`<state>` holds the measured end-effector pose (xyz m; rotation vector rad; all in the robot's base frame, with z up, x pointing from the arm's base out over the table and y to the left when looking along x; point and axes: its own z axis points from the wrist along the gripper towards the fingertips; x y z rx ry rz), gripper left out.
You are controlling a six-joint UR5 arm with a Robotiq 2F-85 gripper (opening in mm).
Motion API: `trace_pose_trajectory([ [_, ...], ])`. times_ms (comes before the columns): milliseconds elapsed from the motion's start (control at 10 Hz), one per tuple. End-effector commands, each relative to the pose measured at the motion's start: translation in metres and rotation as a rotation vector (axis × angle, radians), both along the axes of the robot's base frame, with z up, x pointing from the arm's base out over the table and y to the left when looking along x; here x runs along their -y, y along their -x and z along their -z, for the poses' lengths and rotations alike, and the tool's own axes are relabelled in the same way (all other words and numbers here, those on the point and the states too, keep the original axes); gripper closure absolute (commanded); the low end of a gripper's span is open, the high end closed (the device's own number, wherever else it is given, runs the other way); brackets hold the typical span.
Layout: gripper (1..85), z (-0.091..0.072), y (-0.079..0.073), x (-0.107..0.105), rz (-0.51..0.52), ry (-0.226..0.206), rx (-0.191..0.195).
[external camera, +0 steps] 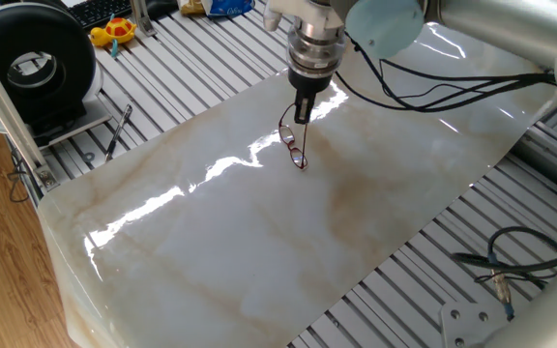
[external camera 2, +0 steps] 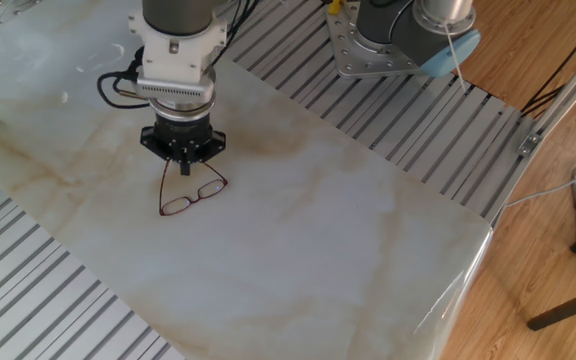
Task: Unfold the leg of the glasses (with one hand)
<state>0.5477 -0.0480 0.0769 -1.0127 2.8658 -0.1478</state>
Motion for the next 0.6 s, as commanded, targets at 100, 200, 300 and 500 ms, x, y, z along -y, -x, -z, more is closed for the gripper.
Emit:
trace_pose_trajectory([
  [100,84.3,-0.0099,0.0265,-0.0030,0.034,-0.026,-0.060],
  [200,84.3,-0.0128,0.0297,-0.0046,0.036,-0.032,-0.066],
  [300,84.3,-0.0139,0.0311,-0.0051,0.038,-0.034,-0.069],
  [500,84.3,-0.0138,0.0262,-0.0066,0.033,-0.027,-0.060],
])
